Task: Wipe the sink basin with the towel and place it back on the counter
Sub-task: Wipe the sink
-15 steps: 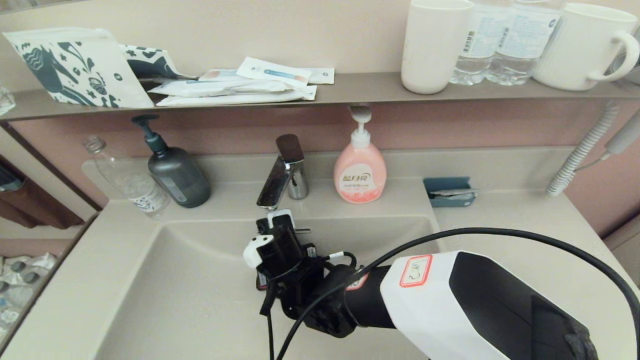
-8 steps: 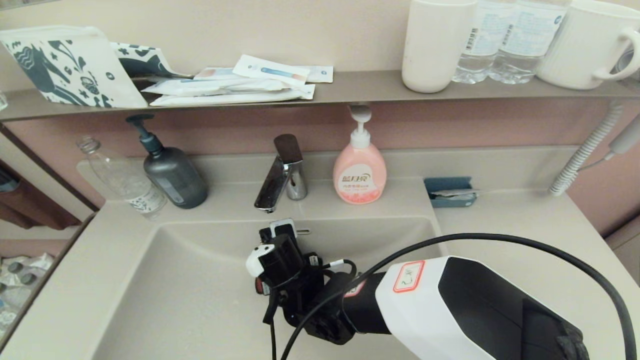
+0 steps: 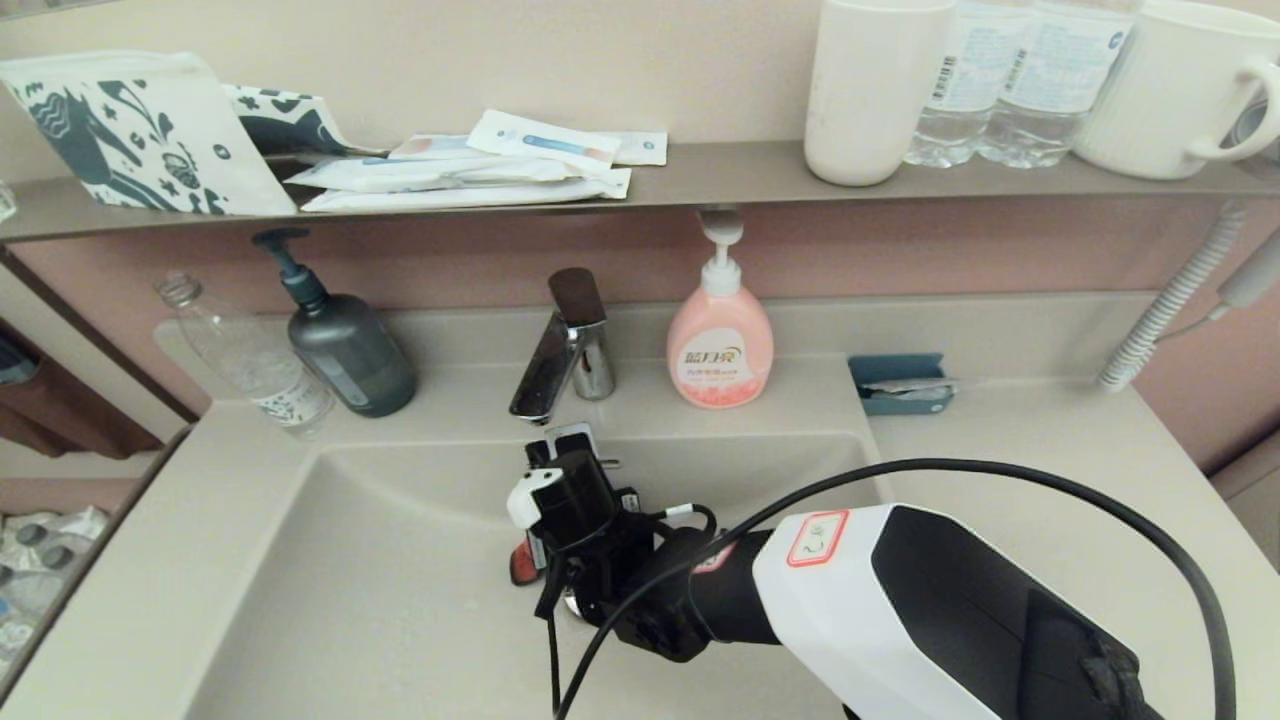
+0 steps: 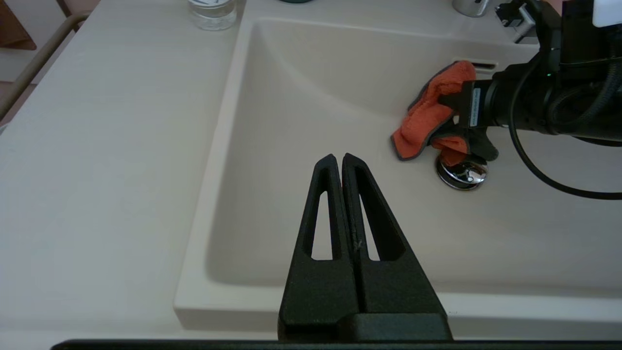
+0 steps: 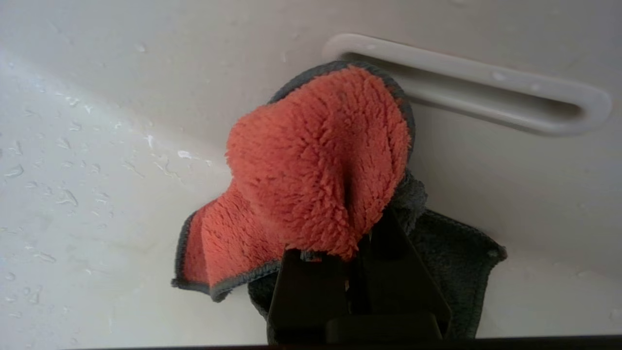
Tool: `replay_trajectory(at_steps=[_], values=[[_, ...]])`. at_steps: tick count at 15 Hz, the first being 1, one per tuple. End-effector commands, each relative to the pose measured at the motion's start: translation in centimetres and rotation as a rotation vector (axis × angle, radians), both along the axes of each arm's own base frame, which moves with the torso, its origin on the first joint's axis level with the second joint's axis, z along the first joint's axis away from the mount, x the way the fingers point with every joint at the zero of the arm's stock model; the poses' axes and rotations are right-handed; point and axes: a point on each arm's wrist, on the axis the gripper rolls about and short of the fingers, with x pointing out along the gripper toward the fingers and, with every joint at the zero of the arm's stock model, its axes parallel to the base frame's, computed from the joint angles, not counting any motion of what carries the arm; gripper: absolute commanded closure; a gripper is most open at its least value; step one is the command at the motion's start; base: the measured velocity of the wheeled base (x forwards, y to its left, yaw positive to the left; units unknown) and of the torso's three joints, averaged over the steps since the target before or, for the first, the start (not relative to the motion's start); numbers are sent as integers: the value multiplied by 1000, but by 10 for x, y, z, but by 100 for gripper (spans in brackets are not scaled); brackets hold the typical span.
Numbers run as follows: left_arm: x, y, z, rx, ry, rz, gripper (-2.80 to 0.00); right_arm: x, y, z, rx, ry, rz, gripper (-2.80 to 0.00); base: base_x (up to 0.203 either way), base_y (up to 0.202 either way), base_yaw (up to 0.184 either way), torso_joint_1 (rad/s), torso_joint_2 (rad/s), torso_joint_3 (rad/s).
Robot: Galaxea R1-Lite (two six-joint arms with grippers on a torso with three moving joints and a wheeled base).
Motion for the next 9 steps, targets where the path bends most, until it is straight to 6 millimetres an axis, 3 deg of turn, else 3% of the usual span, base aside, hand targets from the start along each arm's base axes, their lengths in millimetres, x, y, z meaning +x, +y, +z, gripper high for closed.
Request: replay_trajectory(at_steps=[1, 4, 9], values=[[0, 0, 0, -1, 1, 1, 0, 9, -7, 1, 8, -7, -27, 0, 0, 0, 0, 0, 0, 0], [0, 0, 0, -2, 1, 1, 0, 19, -15, 8, 24, -20, -52, 0, 0, 0, 0, 0, 0, 0], [0, 0, 0, -1, 1, 1, 0, 19, -19, 8, 8, -12, -62, 0, 0, 0, 0, 0, 0, 0]])
